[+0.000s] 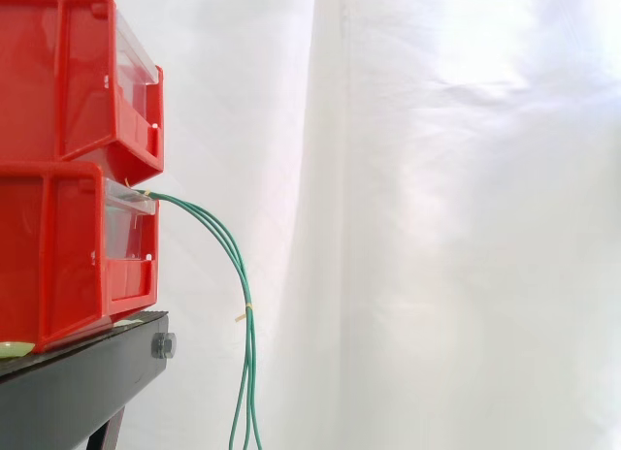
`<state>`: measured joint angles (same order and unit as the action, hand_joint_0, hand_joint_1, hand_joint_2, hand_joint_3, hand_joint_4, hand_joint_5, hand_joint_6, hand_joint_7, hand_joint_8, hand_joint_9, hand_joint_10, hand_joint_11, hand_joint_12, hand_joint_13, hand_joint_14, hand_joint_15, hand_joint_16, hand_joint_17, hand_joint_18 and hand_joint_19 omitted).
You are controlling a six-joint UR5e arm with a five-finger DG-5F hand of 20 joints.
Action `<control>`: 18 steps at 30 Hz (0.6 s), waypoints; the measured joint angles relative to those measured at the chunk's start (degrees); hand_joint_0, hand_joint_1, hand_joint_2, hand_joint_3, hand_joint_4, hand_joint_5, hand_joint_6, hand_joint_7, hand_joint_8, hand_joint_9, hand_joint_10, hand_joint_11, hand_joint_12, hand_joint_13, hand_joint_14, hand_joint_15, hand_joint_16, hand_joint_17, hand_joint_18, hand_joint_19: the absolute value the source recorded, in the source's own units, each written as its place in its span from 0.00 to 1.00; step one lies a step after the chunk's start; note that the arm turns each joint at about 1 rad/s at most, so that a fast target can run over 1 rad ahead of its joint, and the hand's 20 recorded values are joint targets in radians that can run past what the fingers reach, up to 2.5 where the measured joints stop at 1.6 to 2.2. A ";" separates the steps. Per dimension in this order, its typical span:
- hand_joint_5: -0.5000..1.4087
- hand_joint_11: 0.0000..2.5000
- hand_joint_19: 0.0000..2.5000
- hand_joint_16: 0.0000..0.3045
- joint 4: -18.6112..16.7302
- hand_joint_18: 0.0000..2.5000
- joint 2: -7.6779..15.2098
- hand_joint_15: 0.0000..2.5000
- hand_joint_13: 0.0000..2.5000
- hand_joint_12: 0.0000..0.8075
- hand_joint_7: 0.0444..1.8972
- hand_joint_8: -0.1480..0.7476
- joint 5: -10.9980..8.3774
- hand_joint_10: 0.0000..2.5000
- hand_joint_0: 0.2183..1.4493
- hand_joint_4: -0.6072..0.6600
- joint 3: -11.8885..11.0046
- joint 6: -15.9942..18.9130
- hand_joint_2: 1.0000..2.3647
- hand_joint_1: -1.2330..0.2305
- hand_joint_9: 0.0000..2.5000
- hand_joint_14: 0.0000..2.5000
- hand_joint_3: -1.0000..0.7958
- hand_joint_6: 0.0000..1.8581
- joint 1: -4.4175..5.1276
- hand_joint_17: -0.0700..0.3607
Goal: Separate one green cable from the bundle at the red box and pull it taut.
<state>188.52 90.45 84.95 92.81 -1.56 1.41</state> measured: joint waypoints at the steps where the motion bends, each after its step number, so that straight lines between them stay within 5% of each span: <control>1: 0.14 0.14 0.23 0.29 0.36 0.63 0.00 0.20 0.41 0.52 0.30 0.49 0.01 0.00 0.14 0.54 0.00 -0.16 0.00 0.50 0.39 0.01 0.28 0.27 0.08 0.63; 18: 0.13 0.06 0.21 0.32 0.95 0.69 0.01 0.16 0.43 0.59 0.30 0.59 0.13 0.00 0.11 0.56 0.00 -7.25 0.00 0.53 0.39 0.01 0.28 0.27 0.04 0.66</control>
<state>189.48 90.46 85.08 92.81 -8.82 1.45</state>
